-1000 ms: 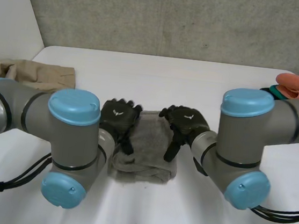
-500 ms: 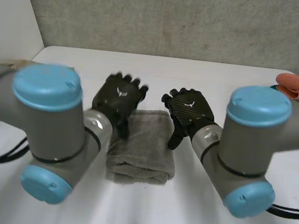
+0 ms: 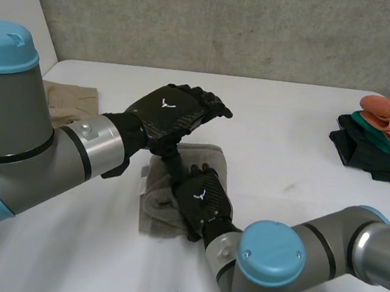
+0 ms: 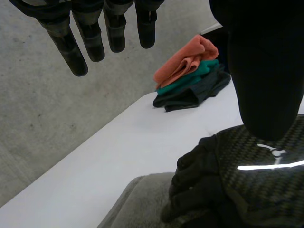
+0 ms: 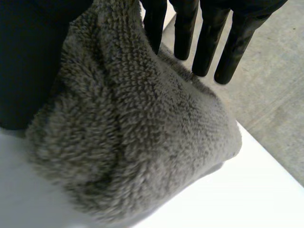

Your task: Fold the laundry.

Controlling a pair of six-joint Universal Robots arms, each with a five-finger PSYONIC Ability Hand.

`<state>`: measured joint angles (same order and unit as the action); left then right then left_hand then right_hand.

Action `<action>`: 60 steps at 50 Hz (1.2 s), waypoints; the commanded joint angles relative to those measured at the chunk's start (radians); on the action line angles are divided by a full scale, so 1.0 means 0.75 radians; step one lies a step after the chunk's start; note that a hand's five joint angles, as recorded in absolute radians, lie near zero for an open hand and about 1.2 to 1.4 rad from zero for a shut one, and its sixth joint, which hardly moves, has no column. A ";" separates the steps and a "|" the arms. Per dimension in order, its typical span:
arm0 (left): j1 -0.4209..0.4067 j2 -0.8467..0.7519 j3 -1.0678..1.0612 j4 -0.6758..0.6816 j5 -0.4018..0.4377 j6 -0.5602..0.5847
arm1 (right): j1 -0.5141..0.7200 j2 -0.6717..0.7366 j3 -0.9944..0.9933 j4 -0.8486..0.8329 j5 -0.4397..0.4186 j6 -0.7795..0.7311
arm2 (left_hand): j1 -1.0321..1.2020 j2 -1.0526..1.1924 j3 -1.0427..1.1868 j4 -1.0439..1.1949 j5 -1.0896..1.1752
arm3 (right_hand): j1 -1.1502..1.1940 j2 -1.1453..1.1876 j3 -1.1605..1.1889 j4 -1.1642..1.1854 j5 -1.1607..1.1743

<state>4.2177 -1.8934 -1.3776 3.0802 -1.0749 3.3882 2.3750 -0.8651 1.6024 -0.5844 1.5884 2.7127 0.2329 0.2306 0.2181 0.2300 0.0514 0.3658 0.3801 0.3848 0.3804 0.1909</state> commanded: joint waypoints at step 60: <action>0.028 0.056 -0.018 0.037 -0.048 -0.049 | -1.467 0.378 -1.016 -0.401 -0.782 0.666 | 0.076 0.079 0.096 0.080 0.085 | 1.374 1.355 1.349 1.354 1.374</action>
<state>4.2404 -1.8496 -1.3880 3.1080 -1.1107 3.3517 1.3895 -0.7150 0.8449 -0.8038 1.0835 3.0953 0.2329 0.2307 0.2181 0.2300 0.0513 0.9584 1.1745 1.1662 1.1858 0.9195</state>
